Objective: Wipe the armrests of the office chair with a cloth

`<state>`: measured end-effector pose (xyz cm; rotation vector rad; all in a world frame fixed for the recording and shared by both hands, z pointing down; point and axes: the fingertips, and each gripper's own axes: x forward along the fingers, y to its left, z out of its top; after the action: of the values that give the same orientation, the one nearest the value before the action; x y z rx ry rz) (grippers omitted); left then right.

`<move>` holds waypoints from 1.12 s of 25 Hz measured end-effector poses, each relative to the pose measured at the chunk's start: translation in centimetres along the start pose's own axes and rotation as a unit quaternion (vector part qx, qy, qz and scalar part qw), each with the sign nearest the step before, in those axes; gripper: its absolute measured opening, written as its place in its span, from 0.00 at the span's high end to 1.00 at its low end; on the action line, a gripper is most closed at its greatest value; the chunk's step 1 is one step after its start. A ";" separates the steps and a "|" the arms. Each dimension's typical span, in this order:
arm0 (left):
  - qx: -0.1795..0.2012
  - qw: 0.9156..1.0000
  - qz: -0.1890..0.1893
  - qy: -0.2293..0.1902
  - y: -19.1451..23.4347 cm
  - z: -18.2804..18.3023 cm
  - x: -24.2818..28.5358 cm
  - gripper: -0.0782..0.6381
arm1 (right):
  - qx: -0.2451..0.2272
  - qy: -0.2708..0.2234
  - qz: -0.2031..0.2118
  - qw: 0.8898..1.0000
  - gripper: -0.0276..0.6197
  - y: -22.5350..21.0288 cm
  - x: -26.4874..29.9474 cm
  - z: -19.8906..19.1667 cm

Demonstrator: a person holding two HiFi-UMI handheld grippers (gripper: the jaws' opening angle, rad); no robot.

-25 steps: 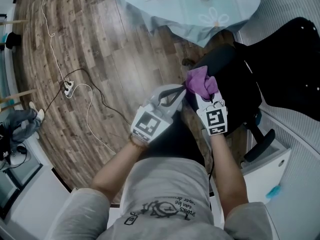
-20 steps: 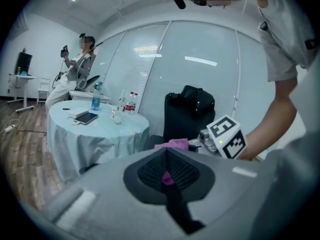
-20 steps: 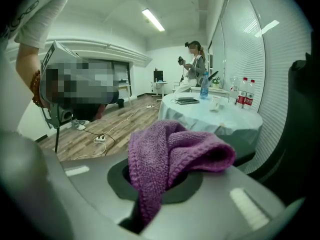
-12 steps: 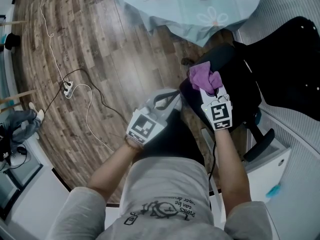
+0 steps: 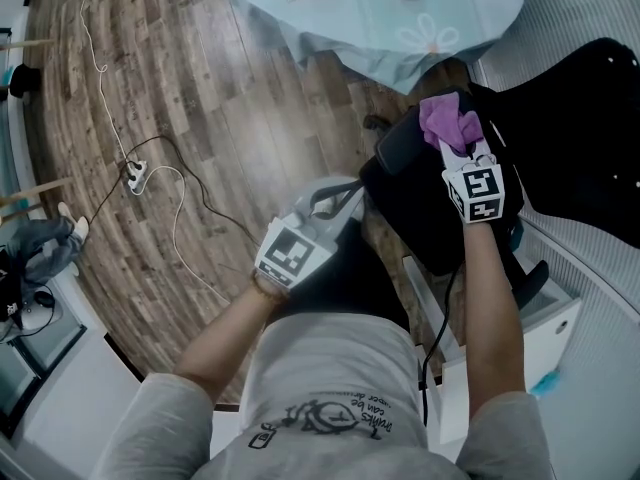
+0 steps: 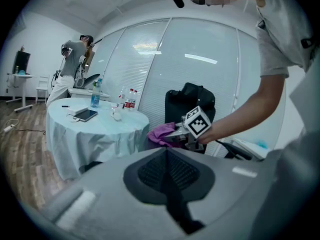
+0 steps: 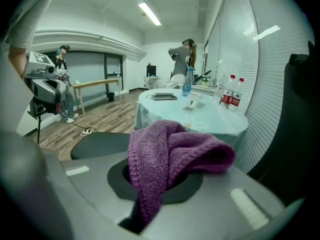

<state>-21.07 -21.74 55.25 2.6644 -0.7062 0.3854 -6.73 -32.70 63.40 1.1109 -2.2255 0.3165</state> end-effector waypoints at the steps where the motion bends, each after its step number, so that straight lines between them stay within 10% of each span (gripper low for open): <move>1: -0.001 1.000 -0.001 0.000 0.0 0.1 0.1 0.89 | 0.000 0.002 -0.002 1.000 0.91 -0.9 0.2 0.0; 12: -0.002 1.000 -0.004 0.001 0.4 0.2 0.8 0.89 | -0.012 0.029 -0.048 0.998 0.91 -9.7 1.3 -0.8; 28: 0.002 1.000 0.002 -0.001 0.2 0.7 1.0 0.89 | -0.032 -0.003 -0.016 0.999 0.92 -2.2 0.4 0.1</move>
<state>-20.24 -22.62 55.02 2.6668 -0.7128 0.3859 -5.20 -34.39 63.43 1.1133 -2.2048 0.2282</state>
